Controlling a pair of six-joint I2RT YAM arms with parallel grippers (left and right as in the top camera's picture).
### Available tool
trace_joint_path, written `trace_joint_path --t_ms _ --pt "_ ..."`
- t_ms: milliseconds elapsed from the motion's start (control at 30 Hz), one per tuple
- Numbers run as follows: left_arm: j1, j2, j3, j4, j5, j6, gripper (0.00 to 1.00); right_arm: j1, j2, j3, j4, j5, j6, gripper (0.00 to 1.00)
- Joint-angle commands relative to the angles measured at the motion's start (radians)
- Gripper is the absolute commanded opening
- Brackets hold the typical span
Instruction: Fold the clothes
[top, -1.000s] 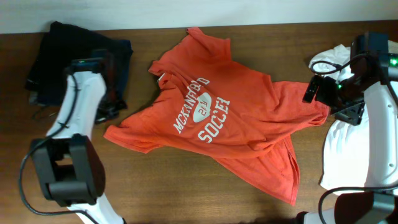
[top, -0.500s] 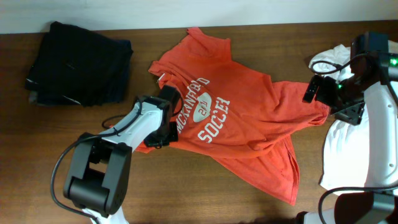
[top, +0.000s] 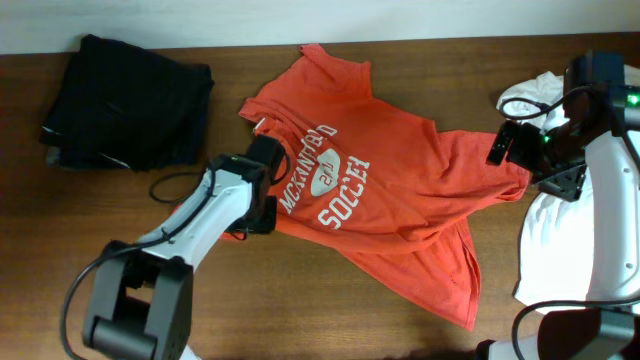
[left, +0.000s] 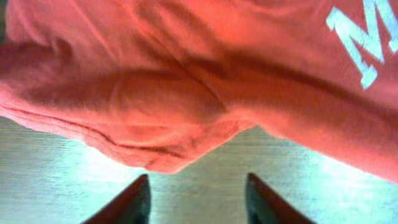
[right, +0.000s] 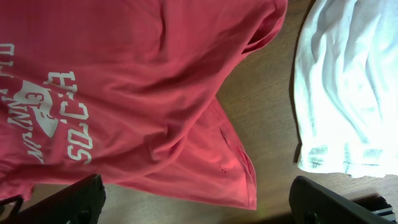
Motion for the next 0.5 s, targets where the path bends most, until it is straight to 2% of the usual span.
trace_joint_path --t_ms 0,67,133,200,233,333,433,467 --pt "0.008 -0.014 -0.034 0.012 -0.012 0.059 0.52 0.005 -0.011 0.008 0.0 -0.005 -0.007 0.98" --pt "0.008 -0.014 -0.112 0.077 -0.013 0.058 0.49 0.005 -0.011 0.008 0.0 -0.005 -0.007 0.98" --pt "0.008 -0.014 -0.167 0.105 -0.035 0.058 0.41 0.005 -0.011 0.008 0.0 -0.005 -0.007 0.98" --pt "0.008 -0.014 -0.175 0.115 -0.084 0.058 0.39 0.005 -0.011 0.008 0.0 -0.005 -0.007 0.98" --pt "0.008 -0.014 -0.175 0.13 -0.083 0.058 0.34 0.005 -0.011 0.008 0.0 -0.005 -0.007 0.98" --pt "0.008 -0.014 -0.174 0.189 -0.098 0.059 0.35 0.005 -0.011 0.008 0.0 -0.005 -0.007 0.98" --pt "0.008 -0.014 -0.174 0.183 -0.101 0.059 0.36 0.005 -0.011 0.008 0.0 -0.005 -0.007 0.98" --pt "0.006 -0.014 -0.174 0.175 -0.101 0.059 0.4 0.005 -0.011 0.008 0.0 -0.005 -0.007 0.98"
